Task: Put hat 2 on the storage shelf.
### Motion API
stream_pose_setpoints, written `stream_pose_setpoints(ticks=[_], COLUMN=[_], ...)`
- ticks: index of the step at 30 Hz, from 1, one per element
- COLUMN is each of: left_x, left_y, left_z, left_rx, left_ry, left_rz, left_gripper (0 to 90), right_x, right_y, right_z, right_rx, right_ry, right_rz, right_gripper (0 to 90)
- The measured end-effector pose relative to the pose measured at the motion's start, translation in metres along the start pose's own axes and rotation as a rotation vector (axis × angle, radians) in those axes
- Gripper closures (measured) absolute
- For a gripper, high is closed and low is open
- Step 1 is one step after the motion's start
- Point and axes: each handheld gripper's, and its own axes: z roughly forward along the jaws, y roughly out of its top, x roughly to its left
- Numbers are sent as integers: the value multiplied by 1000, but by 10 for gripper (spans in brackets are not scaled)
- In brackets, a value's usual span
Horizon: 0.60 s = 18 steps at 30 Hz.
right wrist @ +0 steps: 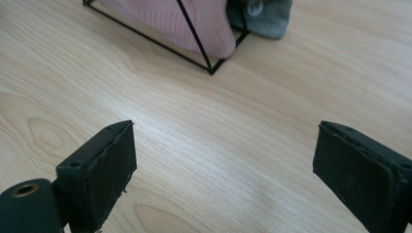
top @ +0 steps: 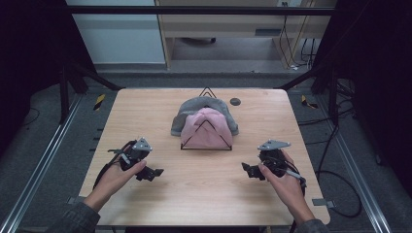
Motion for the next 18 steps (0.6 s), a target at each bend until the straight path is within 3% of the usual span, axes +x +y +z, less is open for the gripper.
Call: stream_pose_setpoints(ticks=[5,11,18], left_x=[2,5,12], left_y=[-8,-15,-21], left_z=[11,20,29], left_rx=[26,45,54], left_ry=[-12,-18,-16], left_rz=[-13,-32,-55], left_gripper=[49,44,43], right_x=[2,4,-1], right_y=[-6,-9,-11], right_z=[16,31,49], right_rx=[42,53,54], right_ry=[2,-2,-21], right_rz=[1,17,82], right_gripper=[82,89,98])
